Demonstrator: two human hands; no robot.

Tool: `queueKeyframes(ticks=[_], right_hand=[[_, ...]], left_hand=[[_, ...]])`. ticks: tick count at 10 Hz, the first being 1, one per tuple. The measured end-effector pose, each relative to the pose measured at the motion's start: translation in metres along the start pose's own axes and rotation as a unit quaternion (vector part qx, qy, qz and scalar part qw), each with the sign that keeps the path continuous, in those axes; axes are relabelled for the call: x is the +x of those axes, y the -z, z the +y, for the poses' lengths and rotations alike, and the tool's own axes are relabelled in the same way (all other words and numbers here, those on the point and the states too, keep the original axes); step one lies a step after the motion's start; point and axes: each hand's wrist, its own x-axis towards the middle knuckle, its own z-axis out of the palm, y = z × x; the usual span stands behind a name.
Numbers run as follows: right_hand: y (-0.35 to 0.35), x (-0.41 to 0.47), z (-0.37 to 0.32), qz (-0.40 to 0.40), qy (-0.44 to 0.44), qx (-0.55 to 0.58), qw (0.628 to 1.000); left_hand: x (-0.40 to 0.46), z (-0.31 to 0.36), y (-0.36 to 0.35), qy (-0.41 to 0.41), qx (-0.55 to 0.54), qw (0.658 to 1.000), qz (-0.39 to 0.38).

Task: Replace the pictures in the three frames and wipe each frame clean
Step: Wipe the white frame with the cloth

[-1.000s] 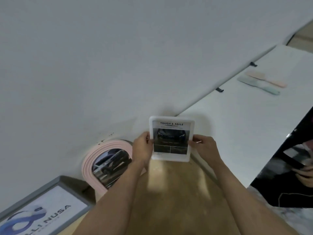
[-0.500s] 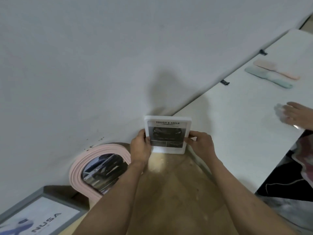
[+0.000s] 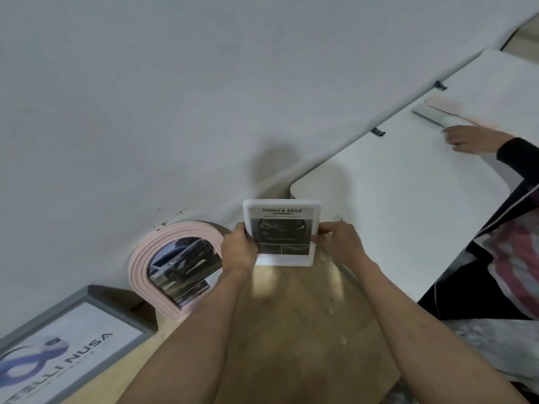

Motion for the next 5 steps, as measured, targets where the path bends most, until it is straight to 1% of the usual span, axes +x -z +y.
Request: queueKeyframes(ticks=[2, 3, 4, 5], right_hand=[[-0.008, -0.012, 0.001, 0.027, 0.011, 0.020, 0.999], [-0.010, -0.021, -0.005, 0.045, 0.011, 0.055, 0.997], [-0.009, -0.039, -0.011, 0.083, 0.015, 0.083, 0.993], [-0.020, -0.069, -0.015, 0.085, 0.026, 0.092, 0.992]], left_hand=[[-0.008, -0.005, -0.005, 0.007, -0.001, 1.000, 0.000], [-0.017, -0.002, -0.004, 0.005, -0.012, 1.000, 0.016], [-0.036, 0.003, 0.001, 0.002, -0.034, 0.999, 0.042], [-0.062, 0.007, 0.005, -0.016, -0.072, 0.995, 0.061]])
